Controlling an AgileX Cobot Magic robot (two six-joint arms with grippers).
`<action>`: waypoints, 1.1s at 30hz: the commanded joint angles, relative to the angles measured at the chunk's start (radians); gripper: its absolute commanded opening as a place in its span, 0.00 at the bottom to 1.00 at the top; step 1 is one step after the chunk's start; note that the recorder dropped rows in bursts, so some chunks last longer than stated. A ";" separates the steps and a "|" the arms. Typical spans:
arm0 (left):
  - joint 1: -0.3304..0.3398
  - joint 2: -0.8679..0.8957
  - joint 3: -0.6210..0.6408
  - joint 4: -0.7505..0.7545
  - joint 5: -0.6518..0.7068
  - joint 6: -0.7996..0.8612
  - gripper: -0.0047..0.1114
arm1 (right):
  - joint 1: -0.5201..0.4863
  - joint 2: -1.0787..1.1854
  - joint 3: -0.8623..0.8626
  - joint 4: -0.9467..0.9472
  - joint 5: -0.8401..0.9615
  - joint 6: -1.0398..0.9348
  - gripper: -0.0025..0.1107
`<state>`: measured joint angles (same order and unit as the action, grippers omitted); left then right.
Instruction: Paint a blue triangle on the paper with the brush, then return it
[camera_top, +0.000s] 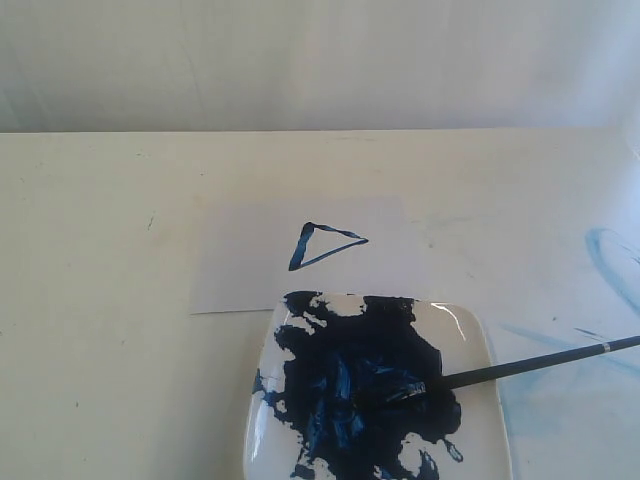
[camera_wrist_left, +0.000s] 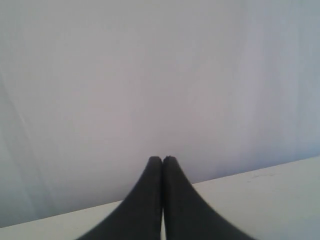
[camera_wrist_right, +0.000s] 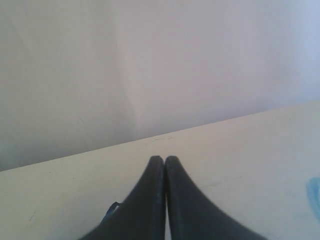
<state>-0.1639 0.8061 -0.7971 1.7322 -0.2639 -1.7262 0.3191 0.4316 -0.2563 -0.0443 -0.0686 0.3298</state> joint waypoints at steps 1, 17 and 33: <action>0.003 -0.009 0.006 0.012 -0.039 -0.001 0.04 | -0.011 -0.004 -0.002 -0.004 0.000 -0.013 0.02; 0.001 -0.199 0.090 0.012 -0.025 -0.001 0.04 | -0.011 -0.004 -0.002 -0.004 0.000 -0.013 0.02; 0.003 -0.721 0.515 -0.831 0.584 -0.393 0.04 | -0.011 -0.004 -0.002 -0.004 0.000 -0.013 0.02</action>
<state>-0.1639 0.1524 -0.3357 1.0928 0.2314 -2.0908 0.3191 0.4316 -0.2563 -0.0443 -0.0686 0.3298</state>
